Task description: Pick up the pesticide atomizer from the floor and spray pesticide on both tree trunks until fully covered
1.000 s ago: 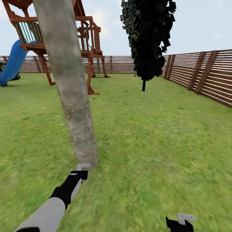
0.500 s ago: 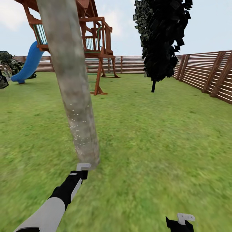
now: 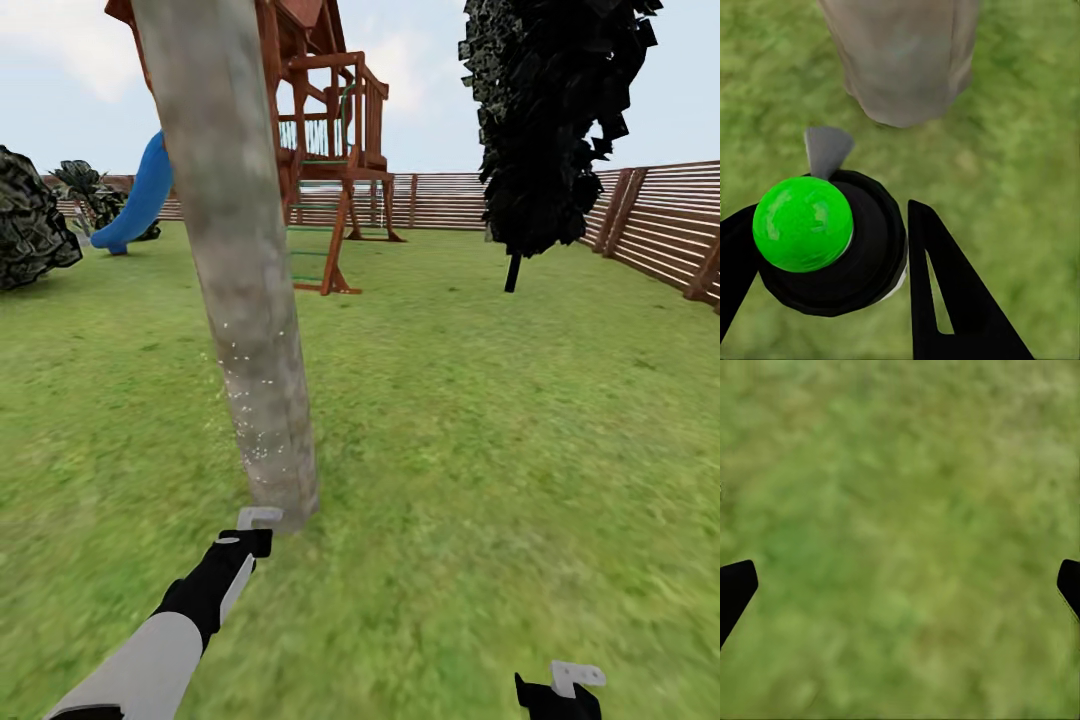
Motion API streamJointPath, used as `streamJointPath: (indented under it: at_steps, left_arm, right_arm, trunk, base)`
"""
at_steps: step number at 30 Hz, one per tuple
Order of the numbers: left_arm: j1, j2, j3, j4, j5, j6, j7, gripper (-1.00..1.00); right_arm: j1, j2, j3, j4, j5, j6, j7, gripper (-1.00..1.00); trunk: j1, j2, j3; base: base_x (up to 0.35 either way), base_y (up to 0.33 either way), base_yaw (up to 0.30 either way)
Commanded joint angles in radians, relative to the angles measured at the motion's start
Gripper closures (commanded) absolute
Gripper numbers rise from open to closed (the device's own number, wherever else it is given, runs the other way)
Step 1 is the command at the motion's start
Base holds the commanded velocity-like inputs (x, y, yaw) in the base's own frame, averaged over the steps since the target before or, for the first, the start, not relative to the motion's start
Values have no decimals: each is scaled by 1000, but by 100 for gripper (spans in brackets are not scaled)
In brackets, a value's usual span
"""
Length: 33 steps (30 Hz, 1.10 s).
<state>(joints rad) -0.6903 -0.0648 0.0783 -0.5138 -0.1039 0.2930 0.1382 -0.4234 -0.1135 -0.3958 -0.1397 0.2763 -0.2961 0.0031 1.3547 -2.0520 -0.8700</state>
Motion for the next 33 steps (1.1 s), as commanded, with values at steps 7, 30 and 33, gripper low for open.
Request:
streamJointPath:
  at_steps: [7, 30, 33]
  left_arm:
    - [0, -1, 0, 0, 0, 0, 0, 100]
    - [0, 0, 0, 0, 0, 0, 0, 100]
    - [0, 0, 0, 0, 0, 0, 0, 100]
  right_arm:
    - [0, 0, 0, 0, 0, 0, 0, -100]
    - [0, 0, 0, 0, 0, 0, 0, -100]
    - [0, 0, 0, 0, 0, 0, 0, -100]
  trunk:
    - [0, 0, 0]
    - [0, 0, 0]
    - [0, 0, 0]
  base:
    - [137, -244, 277]
    - [106, -255, 168]
    - [80, -264, 277]
